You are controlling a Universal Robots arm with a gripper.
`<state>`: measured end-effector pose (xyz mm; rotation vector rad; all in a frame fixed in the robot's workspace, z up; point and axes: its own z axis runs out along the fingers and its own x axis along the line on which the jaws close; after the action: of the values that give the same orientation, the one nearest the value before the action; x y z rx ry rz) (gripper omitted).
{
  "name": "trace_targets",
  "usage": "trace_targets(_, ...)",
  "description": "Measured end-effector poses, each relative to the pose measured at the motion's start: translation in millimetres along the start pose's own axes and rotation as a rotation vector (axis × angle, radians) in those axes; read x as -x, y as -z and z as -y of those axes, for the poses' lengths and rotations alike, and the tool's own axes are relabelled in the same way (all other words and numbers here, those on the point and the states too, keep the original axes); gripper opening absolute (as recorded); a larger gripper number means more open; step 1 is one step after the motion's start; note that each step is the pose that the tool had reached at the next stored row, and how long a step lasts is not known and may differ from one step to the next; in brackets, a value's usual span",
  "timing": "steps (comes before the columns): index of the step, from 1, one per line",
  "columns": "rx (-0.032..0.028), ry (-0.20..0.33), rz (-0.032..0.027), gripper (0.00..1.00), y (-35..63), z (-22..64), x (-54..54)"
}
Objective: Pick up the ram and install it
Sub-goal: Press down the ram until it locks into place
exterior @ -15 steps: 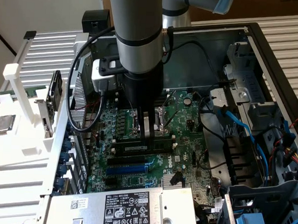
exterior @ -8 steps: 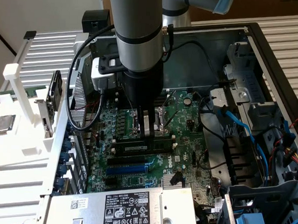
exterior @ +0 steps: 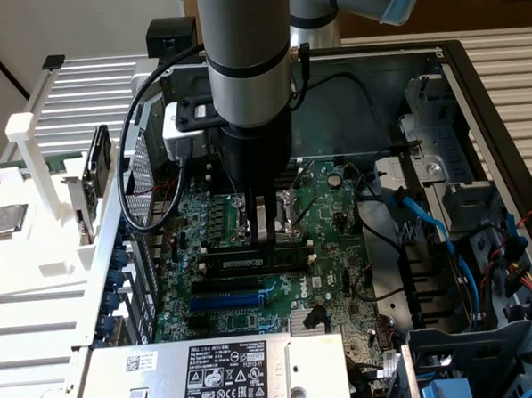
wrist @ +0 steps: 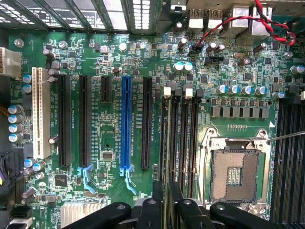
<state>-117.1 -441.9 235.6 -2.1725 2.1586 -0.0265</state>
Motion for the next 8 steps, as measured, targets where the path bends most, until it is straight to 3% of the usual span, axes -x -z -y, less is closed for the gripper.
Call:
trace_targets(4, 0.0000, 0.000, 0.0000, 0.20, 0.0, 0.0, 0.0)
trace_targets(6, 0.0000, 0.000, 0.0000, 0.11, 0.0, 0.0, 0.0)
trace_targets(8, 0.0000, 0.000, 0.0000, 0.10, 0.0, 0.0, 0.0)
